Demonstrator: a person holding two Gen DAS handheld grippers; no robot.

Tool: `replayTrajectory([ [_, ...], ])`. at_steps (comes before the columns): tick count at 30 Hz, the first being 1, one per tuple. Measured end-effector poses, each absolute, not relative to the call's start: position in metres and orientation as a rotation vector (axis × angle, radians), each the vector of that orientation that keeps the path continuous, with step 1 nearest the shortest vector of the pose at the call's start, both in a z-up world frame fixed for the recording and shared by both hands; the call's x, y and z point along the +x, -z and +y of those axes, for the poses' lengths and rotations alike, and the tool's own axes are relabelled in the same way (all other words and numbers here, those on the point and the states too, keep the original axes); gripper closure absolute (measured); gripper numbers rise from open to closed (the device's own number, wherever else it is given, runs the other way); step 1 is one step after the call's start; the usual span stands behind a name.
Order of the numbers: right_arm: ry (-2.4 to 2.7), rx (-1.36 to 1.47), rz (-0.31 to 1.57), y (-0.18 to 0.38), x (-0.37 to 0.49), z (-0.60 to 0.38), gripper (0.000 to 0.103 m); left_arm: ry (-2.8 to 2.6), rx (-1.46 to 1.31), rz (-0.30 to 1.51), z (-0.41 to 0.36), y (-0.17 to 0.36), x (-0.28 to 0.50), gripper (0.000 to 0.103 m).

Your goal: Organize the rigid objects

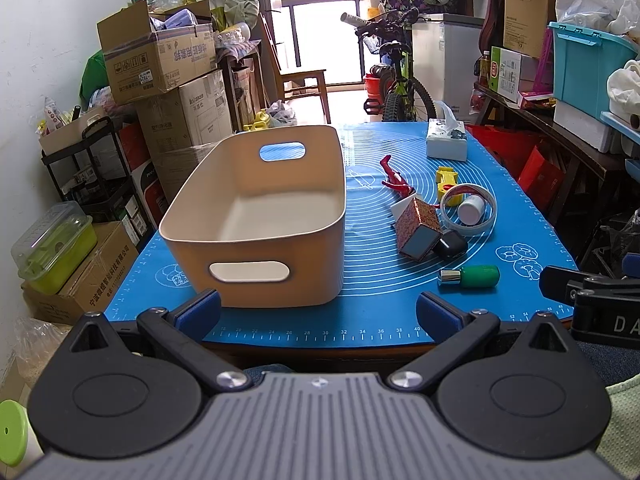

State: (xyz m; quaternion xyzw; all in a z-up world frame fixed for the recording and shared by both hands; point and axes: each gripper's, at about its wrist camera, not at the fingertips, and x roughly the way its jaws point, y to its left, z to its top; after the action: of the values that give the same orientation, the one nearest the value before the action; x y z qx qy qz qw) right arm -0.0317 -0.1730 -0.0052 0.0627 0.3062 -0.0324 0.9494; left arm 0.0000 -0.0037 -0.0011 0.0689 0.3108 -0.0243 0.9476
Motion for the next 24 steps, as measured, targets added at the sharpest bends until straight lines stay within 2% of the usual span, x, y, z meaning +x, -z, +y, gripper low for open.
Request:
replayTrajectory([
  [24, 0.069, 0.121, 0.625, 0.0037, -0.0295, -0.1733, 0.002, 0.042, 0.138, 0.623, 0.0043, -0.0023, -0.0011, 0.0],
])
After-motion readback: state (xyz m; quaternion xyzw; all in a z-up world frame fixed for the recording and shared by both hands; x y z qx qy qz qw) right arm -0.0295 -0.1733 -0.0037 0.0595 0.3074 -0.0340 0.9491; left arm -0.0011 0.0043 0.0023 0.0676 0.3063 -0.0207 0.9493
